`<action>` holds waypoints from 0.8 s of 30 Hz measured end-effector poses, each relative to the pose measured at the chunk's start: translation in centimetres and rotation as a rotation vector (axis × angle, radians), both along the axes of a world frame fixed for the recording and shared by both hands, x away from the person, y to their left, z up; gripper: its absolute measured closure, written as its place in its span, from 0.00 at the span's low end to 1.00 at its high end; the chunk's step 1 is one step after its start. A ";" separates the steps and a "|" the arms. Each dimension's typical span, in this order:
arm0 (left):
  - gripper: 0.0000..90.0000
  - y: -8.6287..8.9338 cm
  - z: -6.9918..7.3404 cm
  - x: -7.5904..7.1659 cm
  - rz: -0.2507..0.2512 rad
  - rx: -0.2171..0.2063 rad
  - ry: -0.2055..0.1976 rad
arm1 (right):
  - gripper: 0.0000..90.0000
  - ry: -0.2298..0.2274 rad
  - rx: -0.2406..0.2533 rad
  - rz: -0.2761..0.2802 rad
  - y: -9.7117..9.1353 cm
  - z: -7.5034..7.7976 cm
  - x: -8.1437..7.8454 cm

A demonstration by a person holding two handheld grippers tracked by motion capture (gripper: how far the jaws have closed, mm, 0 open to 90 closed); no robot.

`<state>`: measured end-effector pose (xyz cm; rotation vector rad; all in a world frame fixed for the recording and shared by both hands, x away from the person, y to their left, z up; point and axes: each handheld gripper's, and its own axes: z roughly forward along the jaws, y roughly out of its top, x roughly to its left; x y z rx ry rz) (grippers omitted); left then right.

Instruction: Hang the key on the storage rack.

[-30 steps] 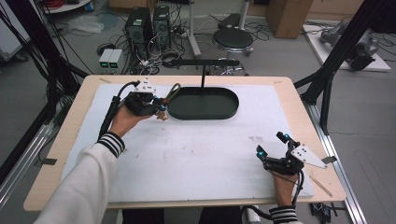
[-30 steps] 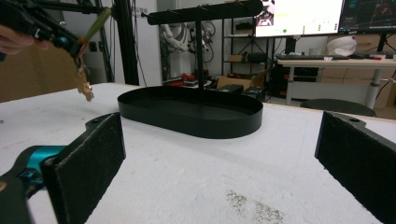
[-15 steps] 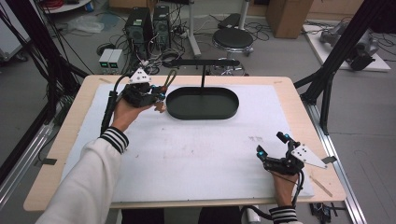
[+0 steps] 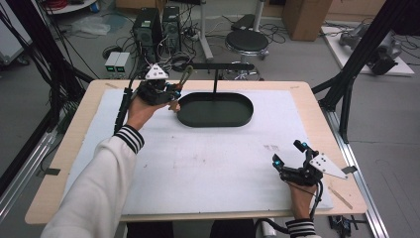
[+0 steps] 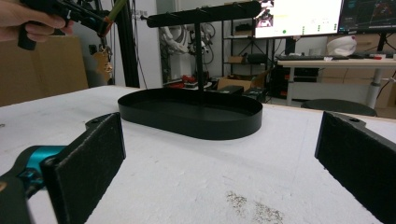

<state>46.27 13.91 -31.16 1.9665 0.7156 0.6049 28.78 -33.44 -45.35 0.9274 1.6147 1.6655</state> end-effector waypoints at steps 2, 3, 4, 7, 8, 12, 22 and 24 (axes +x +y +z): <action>0.82 -0.2 0.1 0.3 0.005 0.009 0.002 | 0.01 -0.001 0.002 0.002 0.0 0.0 0.0; 0.82 -0.3 0.1 0.5 0.008 0.013 0.000 | 0.01 0.002 0.003 0.001 0.0 0.0 0.0; 0.82 -0.3 0.1 0.6 0.009 0.015 0.001 | 0.01 0.002 0.003 0.001 0.0 0.0 0.0; 0.82 -0.6 0.1 1.1 0.015 0.022 0.002 | 0.01 0.002 0.003 0.000 0.0 0.0 0.0; 0.82 -0.6 0.1 1.1 0.015 0.022 0.002 | 0.01 0.003 0.004 0.000 0.0 0.0 0.0; 0.82 -0.9 -0.4 1.8 0.030 0.036 0.004 | 0.01 0.001 0.010 -0.002 -0.1 0.0 0.0; 0.82 -1.1 -1.5 2.7 0.055 0.054 0.022 | 0.01 0.005 0.015 -0.002 -0.1 0.0 0.0; 0.82 -1.0 -1.7 2.9 0.069 0.049 0.023 | 0.01 0.003 0.013 -0.002 -0.1 0.0 0.1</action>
